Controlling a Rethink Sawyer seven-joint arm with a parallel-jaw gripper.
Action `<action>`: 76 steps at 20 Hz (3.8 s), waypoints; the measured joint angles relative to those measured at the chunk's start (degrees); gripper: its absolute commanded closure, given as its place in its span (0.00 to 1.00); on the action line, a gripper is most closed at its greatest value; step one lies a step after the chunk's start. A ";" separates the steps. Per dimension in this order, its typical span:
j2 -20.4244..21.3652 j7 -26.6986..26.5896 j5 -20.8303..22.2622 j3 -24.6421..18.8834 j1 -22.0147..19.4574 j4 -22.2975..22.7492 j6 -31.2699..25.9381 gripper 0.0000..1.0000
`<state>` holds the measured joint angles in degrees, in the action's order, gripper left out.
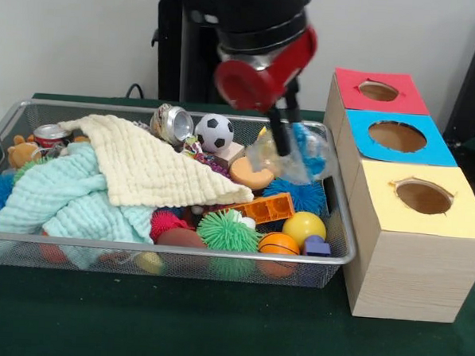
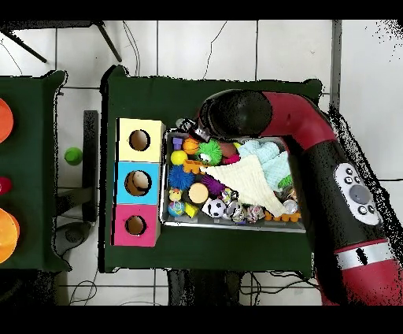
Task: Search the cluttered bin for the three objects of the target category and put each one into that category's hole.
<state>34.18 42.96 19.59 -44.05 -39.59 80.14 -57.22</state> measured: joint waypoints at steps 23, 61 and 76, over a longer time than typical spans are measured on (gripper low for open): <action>9.51 7.31 -7.36 7.82 20.51 4.44 2.10 1.00; 5.30 11.94 -7.22 24.80 29.80 6.56 6.76 1.00; 3.27 13.38 -12.75 29.95 35.24 3.15 4.30 1.00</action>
<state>37.45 56.34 6.84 -14.11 -4.35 83.30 -52.92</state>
